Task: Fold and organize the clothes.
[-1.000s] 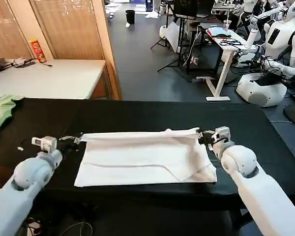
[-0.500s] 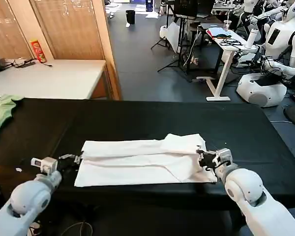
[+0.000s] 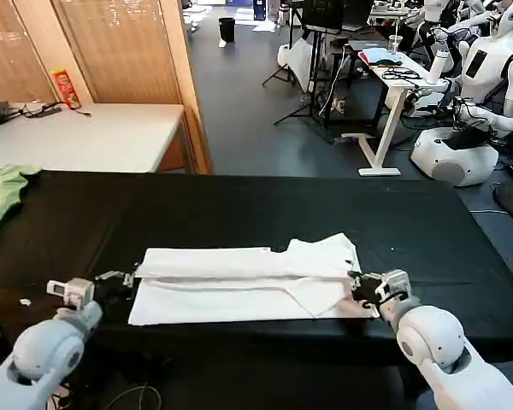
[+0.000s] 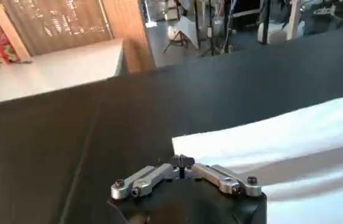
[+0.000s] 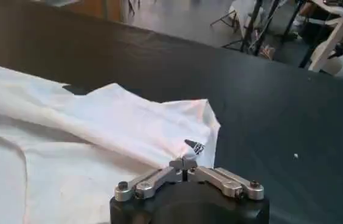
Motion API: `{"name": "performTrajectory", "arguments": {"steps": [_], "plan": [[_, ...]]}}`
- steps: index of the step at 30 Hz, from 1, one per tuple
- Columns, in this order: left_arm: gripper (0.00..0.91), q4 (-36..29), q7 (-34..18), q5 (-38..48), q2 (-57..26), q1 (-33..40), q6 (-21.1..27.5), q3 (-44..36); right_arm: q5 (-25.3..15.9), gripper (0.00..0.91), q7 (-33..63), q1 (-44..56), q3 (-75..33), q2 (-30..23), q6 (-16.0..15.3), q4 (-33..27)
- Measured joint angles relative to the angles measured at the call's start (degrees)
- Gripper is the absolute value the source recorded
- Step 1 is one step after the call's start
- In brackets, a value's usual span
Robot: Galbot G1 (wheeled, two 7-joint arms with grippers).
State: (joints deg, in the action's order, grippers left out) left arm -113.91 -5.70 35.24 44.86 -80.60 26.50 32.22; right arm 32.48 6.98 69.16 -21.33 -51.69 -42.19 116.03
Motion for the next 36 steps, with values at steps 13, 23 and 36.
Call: {"name": "performTrajectory", "arguments": {"steps": [13, 23, 36], "plan": [[0.878, -1.1, 0.0, -4.3, 2.5, -4.2, 1.4, 0.5, 0.0, 0.878, 0.2, 1.7, -0.9, 0.5, 0.0, 1.4], [0.878, -3.8, -0.7, -1.6, 2.4, -3.7, 1.6, 3.0, 4.4, 0.878, 2.0, -0.4, -5.2, 1.1, 0.0, 2.7], [0.878, 7.8, -1.1, 8.4, 7.2, 10.6, 3.3, -1.2, 0.6, 0.878, 5.4, -14.4, 2.0, -8.4, 2.9, -13.7]]}}
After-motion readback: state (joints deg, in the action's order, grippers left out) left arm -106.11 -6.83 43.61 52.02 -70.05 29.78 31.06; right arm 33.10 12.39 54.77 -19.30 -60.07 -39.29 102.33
